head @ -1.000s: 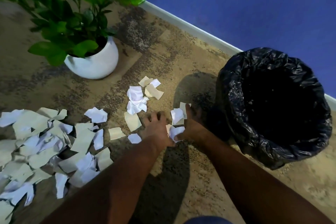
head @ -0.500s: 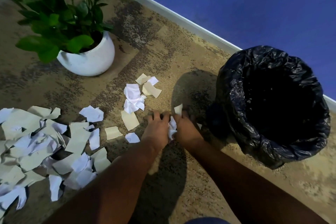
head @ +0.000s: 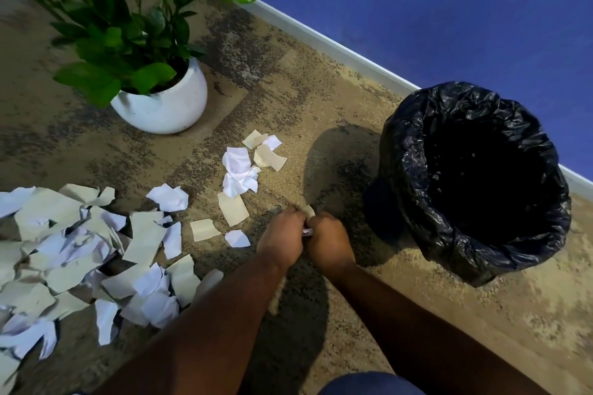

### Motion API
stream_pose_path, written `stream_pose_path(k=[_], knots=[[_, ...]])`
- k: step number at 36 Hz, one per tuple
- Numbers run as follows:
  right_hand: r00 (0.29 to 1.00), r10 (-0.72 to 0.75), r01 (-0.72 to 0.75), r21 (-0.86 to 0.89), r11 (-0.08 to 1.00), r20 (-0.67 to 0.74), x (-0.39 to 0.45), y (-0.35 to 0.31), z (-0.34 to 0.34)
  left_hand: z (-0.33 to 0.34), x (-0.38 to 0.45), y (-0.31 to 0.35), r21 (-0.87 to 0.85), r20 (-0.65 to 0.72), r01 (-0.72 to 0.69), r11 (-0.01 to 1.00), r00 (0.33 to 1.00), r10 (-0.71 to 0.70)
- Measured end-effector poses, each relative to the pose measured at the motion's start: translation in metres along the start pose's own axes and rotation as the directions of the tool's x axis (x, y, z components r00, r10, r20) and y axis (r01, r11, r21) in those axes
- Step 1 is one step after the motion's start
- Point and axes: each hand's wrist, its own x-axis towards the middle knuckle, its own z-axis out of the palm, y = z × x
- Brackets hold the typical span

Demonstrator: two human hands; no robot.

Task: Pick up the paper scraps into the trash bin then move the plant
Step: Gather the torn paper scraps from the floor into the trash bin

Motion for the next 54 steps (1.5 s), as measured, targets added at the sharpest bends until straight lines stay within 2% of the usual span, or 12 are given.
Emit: stream_pose_path(k=[4,8,13,18,24,29,33,39,46,54], knots=[[1.0,0.02,-0.02,0.016,1.0,-0.022,0.002,-0.006,-0.006,-0.01,-0.003,0.002,-0.018,-0.053,-0.006,1.0,0.999,0.006],[0.997,-0.001,-0.001,-0.025,1.0,-0.076,0.007,-0.018,-0.022,-0.024,-0.004,0.007,-0.014,-0.168,-0.027,1.0,0.985,0.024],[0.985,-0.07,0.061,-0.061,0.996,-0.159,0.015,-0.036,-0.049,-0.046,-0.002,0.016,-0.01,-0.307,-0.026,1.0,0.951,0.022],[0.963,-0.147,0.125,-0.111,0.986,-0.224,0.022,-0.054,-0.085,-0.072,0.0,0.034,-0.102,-0.463,-0.04,0.994,0.887,-0.012],[0.869,-0.319,0.259,-0.201,0.945,-0.378,0.024,-0.07,-0.134,-0.11,0.001,0.067,-0.118,-0.647,-0.138,0.983,0.762,0.029],[0.779,-0.391,0.315,-0.232,0.92,-0.491,0.018,-0.071,-0.173,-0.132,0.003,0.098,-0.092,-0.704,-0.217,0.972,0.705,0.091],[0.742,-0.367,0.284,-0.233,0.93,-0.561,0.01,-0.055,-0.198,-0.134,0.003,0.128,-0.08,-0.689,-0.237,0.968,0.715,0.118],[0.733,-0.3,0.213,-0.212,0.954,-0.61,-0.01,-0.008,-0.222,-0.122,0.005,0.178,-0.099,-0.623,-0.305,0.947,0.761,0.18],[0.783,-0.102,0.057,-0.092,0.994,-0.613,-0.04,0.044,-0.227,-0.082,0.014,0.219,-0.065,-0.386,-0.352,0.934,0.872,0.301],[0.826,0.069,-0.09,-0.01,0.996,-0.56,-0.051,0.091,-0.222,-0.053,0.018,0.237,-0.077,-0.153,-0.399,0.914,0.91,0.385]])
